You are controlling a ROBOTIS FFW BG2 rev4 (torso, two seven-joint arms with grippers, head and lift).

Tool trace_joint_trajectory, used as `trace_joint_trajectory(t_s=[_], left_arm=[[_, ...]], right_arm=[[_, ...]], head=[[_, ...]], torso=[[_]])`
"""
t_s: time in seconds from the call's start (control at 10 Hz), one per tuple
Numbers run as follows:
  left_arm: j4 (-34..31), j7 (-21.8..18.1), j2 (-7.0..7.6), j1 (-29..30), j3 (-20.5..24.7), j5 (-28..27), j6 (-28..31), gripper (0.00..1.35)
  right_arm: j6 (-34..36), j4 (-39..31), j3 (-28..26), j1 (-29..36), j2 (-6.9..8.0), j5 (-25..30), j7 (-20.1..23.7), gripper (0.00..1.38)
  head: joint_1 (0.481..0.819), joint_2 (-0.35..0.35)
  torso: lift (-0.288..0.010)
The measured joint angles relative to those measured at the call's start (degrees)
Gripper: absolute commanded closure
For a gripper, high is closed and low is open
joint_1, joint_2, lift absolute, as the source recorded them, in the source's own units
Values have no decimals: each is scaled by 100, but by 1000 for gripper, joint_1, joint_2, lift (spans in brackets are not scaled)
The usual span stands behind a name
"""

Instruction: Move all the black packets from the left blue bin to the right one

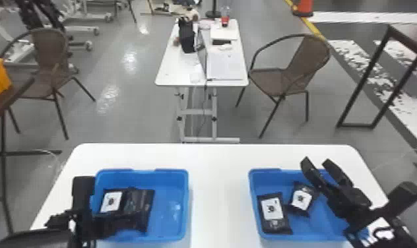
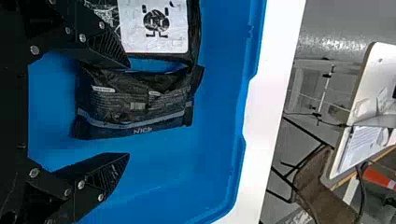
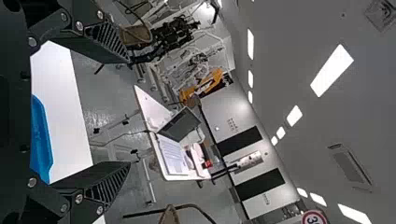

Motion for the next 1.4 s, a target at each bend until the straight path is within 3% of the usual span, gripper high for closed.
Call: trace_joint_trajectory(t_s=[0.3, 0.4, 0.6, 0.8, 0.9, 1.2, 1.4], left_arm=[[542, 56, 30, -381, -38, -263, 189, 493], [686, 66, 79, -489, -78, -307, 280, 555], [871, 66, 172, -636, -136, -352, 345, 1073], [892, -22, 283, -628, -229, -273, 61, 1134], [893, -153, 342, -598, -275, -216, -177, 1217], [834, -1038, 376, -409, -108, 189, -1024, 1216], [779, -1730, 402, -144, -28, 1292, -1858, 1214]], right_arm=[[0, 76, 53, -16, 0, -117, 41, 268], [0, 113, 75, -37, 0, -166, 62, 268], [0, 155, 93, -51, 0, -219, 74, 268], [0, 169, 99, -37, 0, -268, 88, 268], [0, 175, 101, -23, 0, -296, 91, 268], [0, 201, 128, 7, 0, -389, 112, 268], [28, 202, 179, 14, -2, -458, 209, 269]], head=[[695, -4], [695, 3], [695, 10], [695, 13], [695, 11], [695, -11], [695, -37]], torso=[[0], [0], [0], [0], [0], [0], [0]])
